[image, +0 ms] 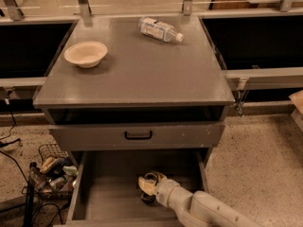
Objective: Place pepsi can into middle drawer
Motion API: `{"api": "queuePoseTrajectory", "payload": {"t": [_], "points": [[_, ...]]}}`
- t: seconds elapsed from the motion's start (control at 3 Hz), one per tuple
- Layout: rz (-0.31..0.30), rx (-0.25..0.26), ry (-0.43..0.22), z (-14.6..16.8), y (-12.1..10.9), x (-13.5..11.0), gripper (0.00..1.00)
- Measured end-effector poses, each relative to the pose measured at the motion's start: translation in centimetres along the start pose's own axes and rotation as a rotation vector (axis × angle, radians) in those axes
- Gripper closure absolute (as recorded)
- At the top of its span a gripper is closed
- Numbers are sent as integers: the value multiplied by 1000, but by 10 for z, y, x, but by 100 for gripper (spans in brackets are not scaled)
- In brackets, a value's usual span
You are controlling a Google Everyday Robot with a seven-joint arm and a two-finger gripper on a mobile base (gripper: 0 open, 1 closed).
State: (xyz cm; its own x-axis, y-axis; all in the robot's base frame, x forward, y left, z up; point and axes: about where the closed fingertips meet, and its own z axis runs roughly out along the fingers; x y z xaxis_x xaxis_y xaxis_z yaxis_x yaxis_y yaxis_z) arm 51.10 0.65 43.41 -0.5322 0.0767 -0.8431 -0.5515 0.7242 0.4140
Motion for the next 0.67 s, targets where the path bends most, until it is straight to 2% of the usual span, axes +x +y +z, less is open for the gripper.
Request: {"api": "queuePoseTrajectory", "payload": {"t": [0.67], "points": [[25, -6, -11, 0, 3, 8, 97]]}}
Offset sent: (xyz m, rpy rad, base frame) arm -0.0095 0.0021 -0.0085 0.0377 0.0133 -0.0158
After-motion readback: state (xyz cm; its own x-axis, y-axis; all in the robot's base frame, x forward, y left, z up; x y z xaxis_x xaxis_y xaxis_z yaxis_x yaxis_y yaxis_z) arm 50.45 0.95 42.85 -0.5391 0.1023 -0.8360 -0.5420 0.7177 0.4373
